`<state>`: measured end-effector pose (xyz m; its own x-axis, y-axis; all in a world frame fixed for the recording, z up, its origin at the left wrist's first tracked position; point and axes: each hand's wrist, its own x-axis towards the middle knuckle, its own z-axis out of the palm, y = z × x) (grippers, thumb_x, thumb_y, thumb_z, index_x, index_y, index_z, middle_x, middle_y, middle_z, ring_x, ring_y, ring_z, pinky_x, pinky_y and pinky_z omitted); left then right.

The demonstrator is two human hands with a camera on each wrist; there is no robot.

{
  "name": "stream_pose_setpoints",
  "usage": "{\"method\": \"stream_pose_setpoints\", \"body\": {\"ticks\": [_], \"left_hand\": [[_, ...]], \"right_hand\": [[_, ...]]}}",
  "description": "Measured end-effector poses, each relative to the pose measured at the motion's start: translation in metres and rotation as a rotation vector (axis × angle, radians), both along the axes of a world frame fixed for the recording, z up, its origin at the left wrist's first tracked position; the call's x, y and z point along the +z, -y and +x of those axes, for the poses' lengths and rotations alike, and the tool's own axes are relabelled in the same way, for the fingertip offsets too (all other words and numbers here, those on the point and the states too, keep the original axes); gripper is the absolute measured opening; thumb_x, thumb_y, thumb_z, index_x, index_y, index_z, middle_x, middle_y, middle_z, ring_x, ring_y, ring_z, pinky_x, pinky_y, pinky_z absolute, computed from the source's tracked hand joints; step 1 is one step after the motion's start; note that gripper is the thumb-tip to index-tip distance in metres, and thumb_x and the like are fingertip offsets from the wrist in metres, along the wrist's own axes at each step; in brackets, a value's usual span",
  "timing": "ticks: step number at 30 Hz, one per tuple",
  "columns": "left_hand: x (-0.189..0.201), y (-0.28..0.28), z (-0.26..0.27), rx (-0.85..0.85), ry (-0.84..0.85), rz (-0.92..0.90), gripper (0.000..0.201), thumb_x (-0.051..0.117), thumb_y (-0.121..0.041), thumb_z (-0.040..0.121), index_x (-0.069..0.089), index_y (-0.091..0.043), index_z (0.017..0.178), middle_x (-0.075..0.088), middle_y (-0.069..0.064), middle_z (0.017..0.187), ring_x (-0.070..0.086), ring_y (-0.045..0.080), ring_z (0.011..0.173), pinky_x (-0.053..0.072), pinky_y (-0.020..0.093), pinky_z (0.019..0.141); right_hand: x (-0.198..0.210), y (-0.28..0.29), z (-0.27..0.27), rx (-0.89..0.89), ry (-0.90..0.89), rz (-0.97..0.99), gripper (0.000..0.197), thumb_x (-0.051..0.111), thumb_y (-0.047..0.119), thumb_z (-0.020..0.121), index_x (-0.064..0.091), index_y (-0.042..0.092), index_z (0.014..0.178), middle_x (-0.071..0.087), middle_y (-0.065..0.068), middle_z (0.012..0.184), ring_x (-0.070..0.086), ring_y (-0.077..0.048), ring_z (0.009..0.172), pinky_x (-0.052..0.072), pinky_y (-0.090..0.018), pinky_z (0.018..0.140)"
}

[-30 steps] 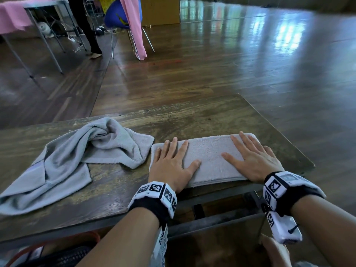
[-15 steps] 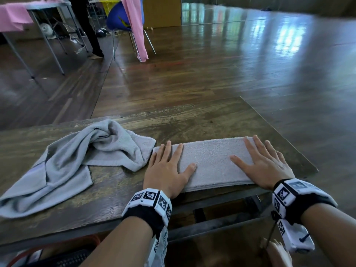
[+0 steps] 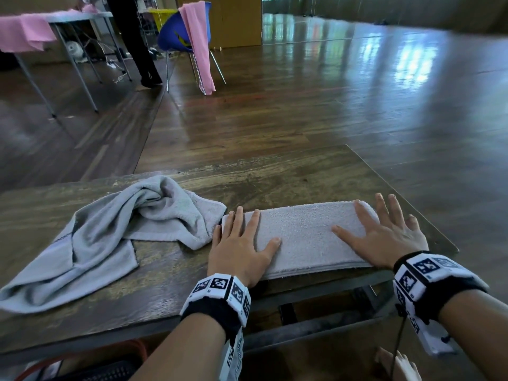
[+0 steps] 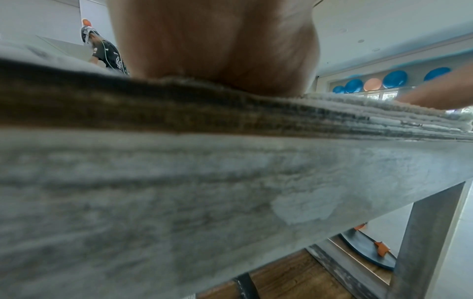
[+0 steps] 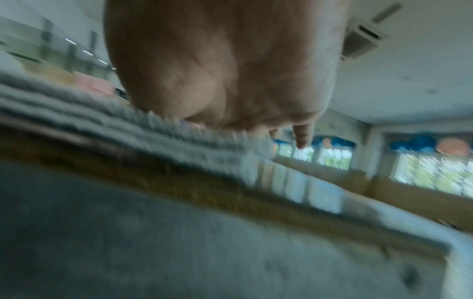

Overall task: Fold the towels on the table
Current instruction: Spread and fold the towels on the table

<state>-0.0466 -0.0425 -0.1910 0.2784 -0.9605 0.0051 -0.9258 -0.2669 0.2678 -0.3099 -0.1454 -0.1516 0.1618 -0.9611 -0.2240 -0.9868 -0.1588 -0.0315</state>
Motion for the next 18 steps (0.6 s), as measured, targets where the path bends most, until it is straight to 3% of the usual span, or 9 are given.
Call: {"method": "stream_pose_setpoints", "body": {"ticks": [2,4,7,10,12,15,18], "left_hand": [[0.000,0.001,-0.002,0.026,0.009,0.003,0.086,0.008,-0.084,0.079,-0.002,-0.043,0.155,-0.010,-0.008,0.166,-0.013,0.013,0.152,-0.009,0.040,0.123],[0.001,0.001,-0.005,0.048,0.026,0.008,0.087,0.009,-0.082,0.080,-0.001,-0.041,0.155,-0.007,-0.005,0.166,-0.010,0.015,0.152,-0.010,0.042,0.122],[0.005,-0.001,-0.012,0.119,0.051,0.005,0.086,0.011,-0.079,0.082,0.001,-0.036,0.157,-0.001,-0.001,0.167,-0.004,0.020,0.153,-0.007,0.044,0.123],[0.014,-0.004,-0.018,0.183,0.097,0.066,0.085,0.013,-0.075,0.086,0.003,-0.031,0.158,0.006,0.005,0.166,0.003,0.025,0.152,-0.001,0.045,0.123],[0.027,-0.004,-0.024,0.204,0.127,0.120,0.086,0.019,-0.074,0.087,0.008,-0.027,0.158,0.014,0.010,0.164,0.011,0.028,0.150,0.006,0.044,0.122],[0.047,0.000,-0.033,0.240,0.139,0.152,0.085,0.030,-0.073,0.086,0.035,-0.017,0.150,0.039,0.013,0.150,0.033,0.029,0.140,0.021,0.042,0.115],[0.066,-0.004,-0.043,0.243,0.146,0.192,0.068,0.037,-0.066,0.088,0.060,-0.014,0.127,0.050,0.012,0.136,0.047,0.030,0.125,0.029,0.042,0.108]], "right_hand": [[0.015,-0.006,0.012,0.083,-0.065,-0.147,0.092,0.020,0.086,0.083,0.014,0.033,0.158,0.010,-0.014,0.165,0.008,-0.031,0.152,0.022,-0.049,0.119],[0.030,-0.019,0.027,0.299,-0.053,-0.333,0.072,0.041,0.068,0.089,0.041,0.024,0.146,0.036,-0.012,0.143,0.033,-0.027,0.133,0.040,-0.042,0.109],[0.039,-0.047,0.046,0.595,0.067,-0.282,0.052,0.044,0.057,0.091,0.049,0.027,0.134,0.048,-0.001,0.121,0.044,-0.018,0.114,0.044,-0.036,0.099],[0.029,-0.070,0.048,0.593,0.161,-0.037,0.053,0.045,0.058,0.092,0.035,0.036,0.140,0.046,0.006,0.119,0.046,-0.014,0.111,0.044,-0.032,0.090],[0.023,-0.074,0.048,0.575,0.162,-0.007,0.059,0.050,0.056,0.092,0.028,0.037,0.143,0.040,0.004,0.123,0.045,-0.014,0.114,0.044,-0.031,0.090],[0.022,-0.067,0.045,0.578,0.153,-0.053,0.066,0.053,0.051,0.092,0.024,0.034,0.149,0.033,-0.001,0.134,0.042,-0.020,0.126,0.044,-0.035,0.101],[0.024,-0.056,0.037,0.593,0.108,-0.051,0.081,0.056,0.052,0.090,0.012,0.034,0.156,0.011,-0.004,0.158,0.022,-0.026,0.147,0.032,-0.041,0.117]]}}
